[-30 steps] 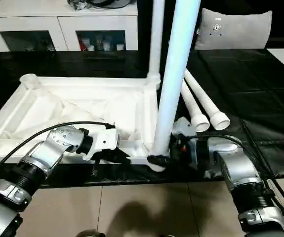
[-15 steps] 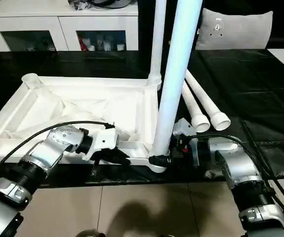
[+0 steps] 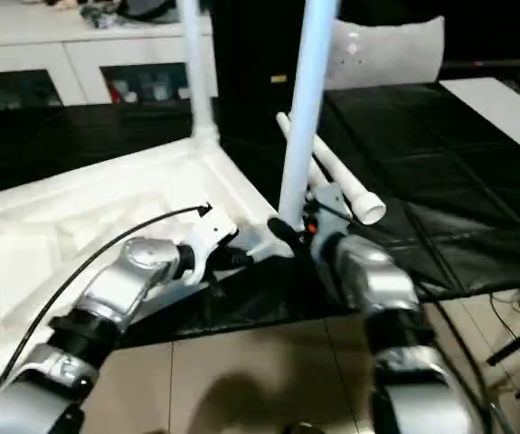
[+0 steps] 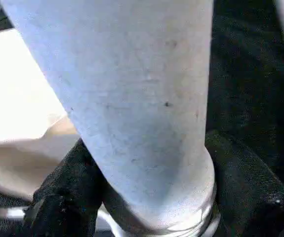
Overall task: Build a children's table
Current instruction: Rotate leg to tighten
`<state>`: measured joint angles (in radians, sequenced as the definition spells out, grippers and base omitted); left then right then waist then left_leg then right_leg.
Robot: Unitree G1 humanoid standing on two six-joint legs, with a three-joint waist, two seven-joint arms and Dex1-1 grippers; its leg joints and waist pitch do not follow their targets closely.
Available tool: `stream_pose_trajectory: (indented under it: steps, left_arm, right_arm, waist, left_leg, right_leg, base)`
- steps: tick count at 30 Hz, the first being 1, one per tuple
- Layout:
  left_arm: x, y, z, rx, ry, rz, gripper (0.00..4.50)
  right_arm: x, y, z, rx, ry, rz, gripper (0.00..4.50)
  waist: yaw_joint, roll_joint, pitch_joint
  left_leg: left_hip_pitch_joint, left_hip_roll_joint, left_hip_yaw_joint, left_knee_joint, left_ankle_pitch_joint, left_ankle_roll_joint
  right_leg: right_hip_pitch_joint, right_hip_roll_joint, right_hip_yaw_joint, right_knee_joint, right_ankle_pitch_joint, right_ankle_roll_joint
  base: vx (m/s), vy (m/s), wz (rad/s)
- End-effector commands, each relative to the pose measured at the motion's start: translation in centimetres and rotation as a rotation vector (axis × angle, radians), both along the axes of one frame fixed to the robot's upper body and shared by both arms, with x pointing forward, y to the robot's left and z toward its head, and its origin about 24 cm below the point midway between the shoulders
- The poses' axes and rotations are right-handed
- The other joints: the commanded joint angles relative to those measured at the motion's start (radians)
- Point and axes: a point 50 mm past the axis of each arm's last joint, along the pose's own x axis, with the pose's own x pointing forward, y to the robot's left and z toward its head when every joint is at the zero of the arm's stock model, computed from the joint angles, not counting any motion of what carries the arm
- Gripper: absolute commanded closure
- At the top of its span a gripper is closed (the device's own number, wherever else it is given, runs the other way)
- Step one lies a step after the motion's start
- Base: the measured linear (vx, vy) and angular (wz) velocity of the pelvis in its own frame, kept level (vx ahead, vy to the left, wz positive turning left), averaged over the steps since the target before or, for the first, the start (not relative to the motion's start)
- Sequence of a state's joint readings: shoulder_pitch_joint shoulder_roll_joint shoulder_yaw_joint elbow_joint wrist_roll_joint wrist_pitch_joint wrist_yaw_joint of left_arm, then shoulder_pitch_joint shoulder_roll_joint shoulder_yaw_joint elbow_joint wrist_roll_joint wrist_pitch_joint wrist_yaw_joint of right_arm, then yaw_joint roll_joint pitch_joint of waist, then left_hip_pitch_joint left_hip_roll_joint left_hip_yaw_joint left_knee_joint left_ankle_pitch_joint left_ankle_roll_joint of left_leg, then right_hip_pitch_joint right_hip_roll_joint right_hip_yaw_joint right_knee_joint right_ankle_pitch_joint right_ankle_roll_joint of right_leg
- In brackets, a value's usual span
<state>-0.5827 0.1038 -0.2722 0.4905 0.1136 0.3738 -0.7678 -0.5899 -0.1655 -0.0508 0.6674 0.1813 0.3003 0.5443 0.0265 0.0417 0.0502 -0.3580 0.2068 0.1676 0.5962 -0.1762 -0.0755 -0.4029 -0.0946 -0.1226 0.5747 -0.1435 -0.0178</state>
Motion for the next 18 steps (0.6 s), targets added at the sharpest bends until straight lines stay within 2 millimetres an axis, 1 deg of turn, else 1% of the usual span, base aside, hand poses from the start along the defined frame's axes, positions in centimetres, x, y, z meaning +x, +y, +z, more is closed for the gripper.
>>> stream_pose_trajectory:
  steps: [1,3,4,5,7,8,10,11,13,14,15,16,17,18]
  left_arm:
    - [-0.3,-3.0,2.6,-0.108,-0.097,-0.093,4.50]
    - [-0.3,-2.9,2.6,-0.099,-0.102,-0.093,4.50]
    - [-0.3,-2.8,2.6,-0.091,-0.107,-0.094,4.50]
    - [-0.1,-2.2,2.4,-0.057,-0.121,-0.092,4.50]
    - [0.2,-1.5,2.2,-0.016,-0.140,-0.093,4.50]
    - [0.4,-1.1,2.2,-0.001,-0.151,-0.095,4.50]
    - [0.5,-0.8,2.1,0.011,-0.161,-0.100,4.50]
    - [0.8,-0.4,2.1,0.033,-0.178,-0.104,4.50]
    - [1.1,0.1,2.0,0.064,-0.204,-0.113,4.50]
    - [1.3,0.3,2.0,0.082,-0.224,-0.121,4.50]
    - [1.3,0.4,2.0,0.084,-0.225,-0.122,4.50]
    - [1.4,0.4,2.0,0.088,-0.230,-0.123,4.50]
    - [1.7,0.8,1.9,0.119,-0.267,-0.133,4.50]
    - [1.9,1.0,1.9,0.139,-0.298,-0.142,4.50]
  right_arm:
    - [-0.5,1.4,-1.2,0.057,0.064,0.012,1.10]
    - [-0.5,1.4,-1.1,0.061,0.059,0.016,1.00]
    - [-0.5,1.4,-1.1,0.064,0.055,0.019,0.88]
    - [-0.7,1.2,-0.9,0.051,0.035,0.038,0.75]
    - [-1.0,1.0,-0.8,0.066,0.022,0.059,0.62]
    - [-1.2,0.7,-0.6,0.054,0.008,0.065,0.55]
    - [-1.4,0.4,-0.6,0.032,-0.007,0.063,0.31]
    - [-1.7,-0.2,-0.5,-0.002,-0.028,0.048,0.17]
    - [-2.2,-0.8,-0.3,-0.029,-0.061,0.035,0.10]
    - [-2.4,-1.1,-0.2,-0.032,-0.075,0.026,0.04]
    - [-2.5,-1.1,-0.2,-0.032,-0.076,0.026,0.04]
    - [-2.5,-1.2,-0.1,-0.034,-0.082,0.024,0.04]
    - [-3.1,-1.7,0.1,-0.047,-0.112,0.009,0.04]
    - [-3.6,-2.1,0.3,-0.053,-0.135,-0.003,0.04]
  waist:
    - [0.001,-0.016,-0.060]
    - [0.002,-0.016,-0.062]
    - [0.007,-0.015,-0.065]
    - [0.014,-0.008,-0.068]
    - [0.015,-0.011,-0.069]
    - [0.020,-0.014,-0.070]
    - [0.023,-0.014,-0.070]
    - [0.026,-0.013,-0.069]
    - [0.033,-0.014,-0.068]
    - [0.036,-0.014,-0.070]
    - [0.038,-0.016,-0.069]
    - [0.039,-0.015,-0.070]
    - [0.039,-0.016,-0.069]
    - [0.041,-0.016,-0.070]
  left_leg:
    - [0.007,-0.002,-0.005,-0.063,-0.347,0.046]
    - [0.006,0.002,-0.005,-0.066,-0.342,0.055]
    - [0.005,0.007,-0.006,-0.069,-0.328,0.057]
    - [0.001,0.012,-0.005,-0.072,-0.292,0.062]
    - [-0.003,0.013,-0.003,-0.073,-0.283,0.067]
    - [-0.006,0.014,-0.002,-0.072,-0.259,0.072]
    - [-0.006,0.013,-0.001,-0.071,-0.249,0.074]
    - [-0.006,0.012,0.000,-0.071,-0.242,0.073]
    - [-0.005,0.011,0.001,-0.072,-0.238,0.070]
    - [-0.005,0.012,0.001,-0.073,-0.231,0.066]
    - [-0.005,0.012,0.001,-0.074,-0.227,0.064]
    - [-0.005,0.013,0.000,-0.074,-0.225,0.063]
    - [-0.007,0.013,0.000,-0.075,-0.223,0.064]
    - [-0.005,0.013,0.000,-0.075,-0.225,0.061]
  right_leg:
    - [0.039,-0.050,0.018,-0.117,-0.625,-0.043]
    - [0.039,-0.048,0.023,-0.113,-0.591,-0.056]
    - [0.040,-0.049,0.028,-0.107,-0.552,-0.073]
    - [0.043,-0.050,0.036,-0.093,-0.473,-0.107]
    - [0.046,-0.048,0.039,-0.090,-0.433,-0.117]
    - [0.049,-0.049,0.043,-0.083,-0.386,-0.134]
    - [0.050,-0.050,0.044,-0.080,-0.378,-0.140]
    - [0.051,-0.051,0.044,-0.082,-0.390,-0.134]
    - [0.050,-0.051,0.045,-0.087,-0.414,-0.113]
    - [0.051,-0.053,0.046,-0.084,-0.416,-0.110]
    - [0.051,-0.051,0.046,-0.085,-0.417,-0.102]
    - [0.051,-0.052,0.047,-0.083,-0.412,-0.104]
    - [0.051,-0.050,0.046,-0.085,-0.407,-0.102]
    - [0.050,-0.050,0.048,-0.084,-0.404,-0.093]
  base:
    - [0.000,0.000,0.00]
    - [0.000,0.000,0.00]
    - [0.000,0.000,0.00]
    - [0.000,0.000,0.00]
    - [0.000,0.000,0.00]
    - [0.000,0.000,0.00]
    - [0.000,0.000,0.00]
    - [0.000,0.000,0.00]
    - [0.000,0.000,0.00]
    - [0.000,0.000,0.00]
    - [0.000,0.000,0.00]
    - [0.000,0.000,0.00]
    - [0.000,0.000,0.00]
    - [0.000,0.000,0.00]
